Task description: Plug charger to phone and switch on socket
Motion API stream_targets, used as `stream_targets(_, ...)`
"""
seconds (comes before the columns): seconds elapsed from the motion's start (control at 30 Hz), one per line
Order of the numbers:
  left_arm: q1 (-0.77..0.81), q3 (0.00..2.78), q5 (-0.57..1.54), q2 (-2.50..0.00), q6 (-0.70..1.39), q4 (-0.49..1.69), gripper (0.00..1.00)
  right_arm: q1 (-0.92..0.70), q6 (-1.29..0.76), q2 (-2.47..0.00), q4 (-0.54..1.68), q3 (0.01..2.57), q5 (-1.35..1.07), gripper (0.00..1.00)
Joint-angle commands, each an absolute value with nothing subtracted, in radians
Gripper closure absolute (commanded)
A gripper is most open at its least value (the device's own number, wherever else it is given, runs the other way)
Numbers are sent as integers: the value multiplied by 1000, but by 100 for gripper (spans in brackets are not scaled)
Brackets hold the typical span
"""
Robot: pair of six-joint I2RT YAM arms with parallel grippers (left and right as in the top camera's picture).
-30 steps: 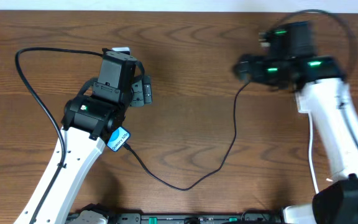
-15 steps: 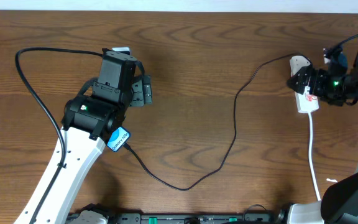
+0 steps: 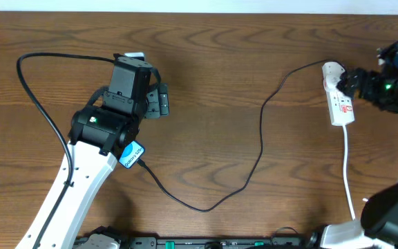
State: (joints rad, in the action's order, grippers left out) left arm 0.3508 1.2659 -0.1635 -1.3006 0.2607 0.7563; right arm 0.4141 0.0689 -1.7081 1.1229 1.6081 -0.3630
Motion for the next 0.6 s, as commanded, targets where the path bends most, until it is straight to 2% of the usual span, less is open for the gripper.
stream_targets(0.0, 349, 1280, -176, -1306, 248, 759, 9, 447, 118, -1818, 1181, 1755, -376, 1)
stream_targets(0.27, 349, 1280, -176, -1306, 248, 759, 9, 458, 174, -2086, 1301, 2067, -368, 1)
stream_targets(0.57, 349, 1280, -176, -1306, 248, 759, 9, 457, 278, -2258, 1256, 2089, -369, 1)
